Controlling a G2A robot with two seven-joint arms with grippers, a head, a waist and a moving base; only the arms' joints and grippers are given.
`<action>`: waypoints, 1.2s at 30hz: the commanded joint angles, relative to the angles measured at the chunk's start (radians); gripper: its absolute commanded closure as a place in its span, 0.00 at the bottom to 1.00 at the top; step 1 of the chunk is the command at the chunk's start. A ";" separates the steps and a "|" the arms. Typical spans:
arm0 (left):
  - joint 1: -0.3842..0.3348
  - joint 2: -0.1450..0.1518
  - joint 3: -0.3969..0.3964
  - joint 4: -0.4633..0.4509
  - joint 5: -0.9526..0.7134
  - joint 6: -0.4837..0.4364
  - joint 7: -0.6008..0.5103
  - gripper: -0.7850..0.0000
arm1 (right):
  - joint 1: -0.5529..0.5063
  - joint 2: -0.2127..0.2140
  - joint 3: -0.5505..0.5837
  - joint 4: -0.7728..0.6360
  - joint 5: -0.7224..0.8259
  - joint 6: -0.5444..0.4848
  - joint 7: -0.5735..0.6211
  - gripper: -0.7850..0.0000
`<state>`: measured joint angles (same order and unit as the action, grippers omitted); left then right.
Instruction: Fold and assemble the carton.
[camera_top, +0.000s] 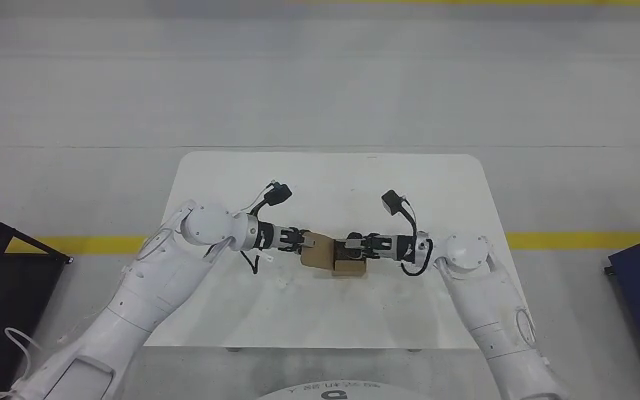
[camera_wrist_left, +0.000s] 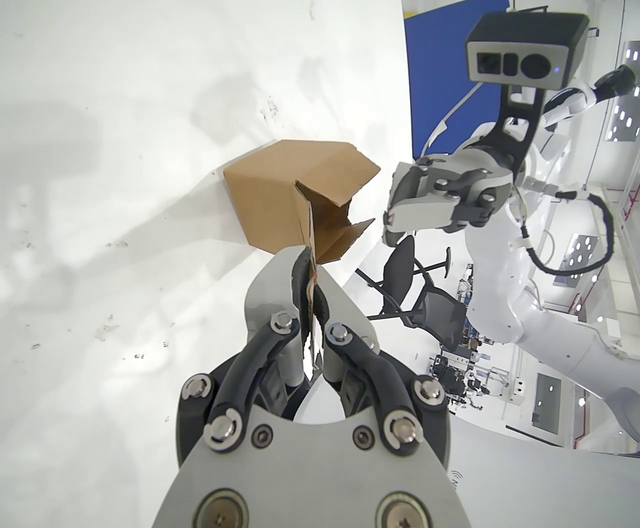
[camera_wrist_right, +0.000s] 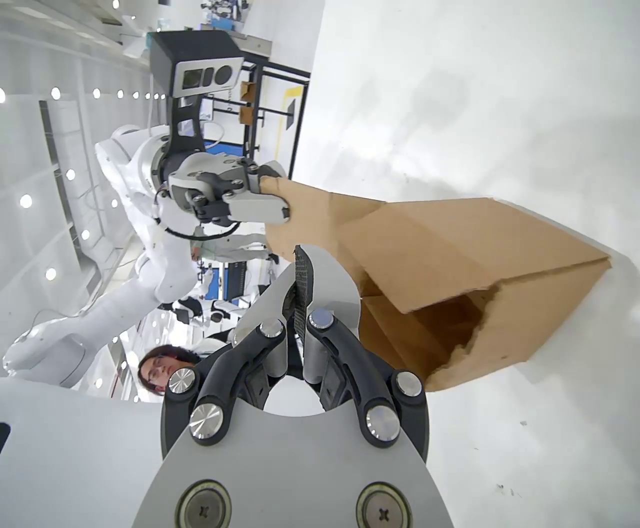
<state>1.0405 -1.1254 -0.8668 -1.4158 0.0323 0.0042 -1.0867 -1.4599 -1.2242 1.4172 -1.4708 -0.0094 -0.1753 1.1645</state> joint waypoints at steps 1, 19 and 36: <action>0.000 0.000 0.001 0.001 0.000 -0.001 0.001 1.00 | 0.002 0.002 -0.009 0.002 -0.009 0.016 0.000 1.00; -0.003 0.000 0.004 0.005 -0.002 -0.003 0.003 1.00 | 0.036 0.021 -0.070 0.029 -0.122 0.107 -0.075 1.00; 0.091 0.028 -0.148 -0.059 -0.108 -0.147 0.128 0.00 | 0.053 0.033 -0.122 0.000 -0.186 0.115 -0.118 1.00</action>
<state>1.1034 -1.1067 -0.9715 -1.4604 -0.0615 -0.1133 -0.9754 -1.4072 -1.1913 1.2950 -1.4708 -0.1958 -0.0604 1.0469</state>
